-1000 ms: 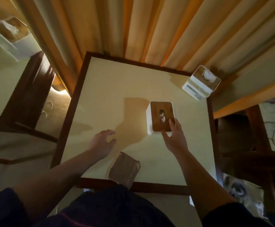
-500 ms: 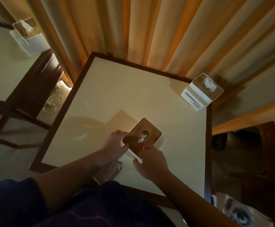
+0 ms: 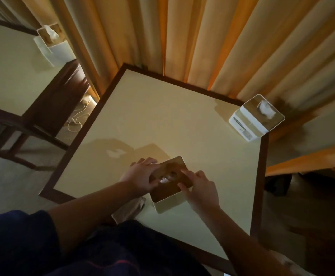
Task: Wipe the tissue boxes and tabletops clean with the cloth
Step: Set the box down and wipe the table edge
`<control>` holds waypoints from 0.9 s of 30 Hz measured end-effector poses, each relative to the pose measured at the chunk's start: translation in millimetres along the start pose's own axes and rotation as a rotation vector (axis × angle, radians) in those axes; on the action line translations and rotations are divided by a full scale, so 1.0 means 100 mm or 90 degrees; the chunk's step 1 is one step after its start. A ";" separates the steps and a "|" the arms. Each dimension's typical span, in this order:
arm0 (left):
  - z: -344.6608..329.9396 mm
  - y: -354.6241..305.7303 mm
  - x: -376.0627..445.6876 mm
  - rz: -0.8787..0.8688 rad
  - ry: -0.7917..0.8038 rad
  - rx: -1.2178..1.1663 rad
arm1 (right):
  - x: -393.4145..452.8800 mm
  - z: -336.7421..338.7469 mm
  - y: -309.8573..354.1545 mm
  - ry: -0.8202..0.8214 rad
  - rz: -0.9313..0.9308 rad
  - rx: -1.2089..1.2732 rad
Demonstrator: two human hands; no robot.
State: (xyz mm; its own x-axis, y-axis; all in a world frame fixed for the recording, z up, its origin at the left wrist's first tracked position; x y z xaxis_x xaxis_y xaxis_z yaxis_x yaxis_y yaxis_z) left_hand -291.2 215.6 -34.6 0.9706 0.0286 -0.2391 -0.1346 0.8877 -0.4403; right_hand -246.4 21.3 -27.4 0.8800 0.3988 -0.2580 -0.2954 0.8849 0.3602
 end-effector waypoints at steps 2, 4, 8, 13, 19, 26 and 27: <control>-0.02 -0.06 -0.02 -0.034 0.001 0.006 | -0.17 -0.03 -0.02 -0.023 -0.005 -0.073; -0.04 -0.12 -0.05 -0.062 0.001 0.000 | -0.31 -0.06 -0.06 -0.045 -0.003 -0.099; -0.07 -0.26 -0.07 -0.104 -0.003 -0.001 | -0.35 -0.05 0.00 -0.100 0.014 -0.013; -0.05 -0.43 -0.03 -0.148 0.021 0.068 | -0.13 -0.11 0.21 -0.059 0.019 -0.014; -0.08 -0.54 -0.02 -0.195 0.018 0.146 | 0.05 -0.24 0.36 -0.027 0.056 -0.017; 0.09 -0.24 -0.10 -0.121 -0.060 -0.073 | 0.05 -0.08 0.11 -0.001 0.049 0.284; 0.13 -0.22 -0.10 -0.107 -0.070 -0.103 | 0.03 -0.06 0.09 0.008 0.045 0.312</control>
State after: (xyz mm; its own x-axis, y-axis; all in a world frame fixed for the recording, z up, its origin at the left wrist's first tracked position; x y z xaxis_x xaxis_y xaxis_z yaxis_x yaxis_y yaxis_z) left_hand -295.6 201.3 -11.3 0.9967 -0.0563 -0.0591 0.0095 0.7991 -0.6011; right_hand -248.2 31.9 -30.2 0.8588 0.4593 -0.2270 -0.1422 0.6394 0.7556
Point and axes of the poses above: each hand's wrist, its own x-axis towards the middle knuckle, its own z-axis out of the back of the hand, y = z × x, the point moved 10 cm from there along x, towards the middle knuckle, and after that the axes turned 7 degrees about -y, right-handed, at the moved point
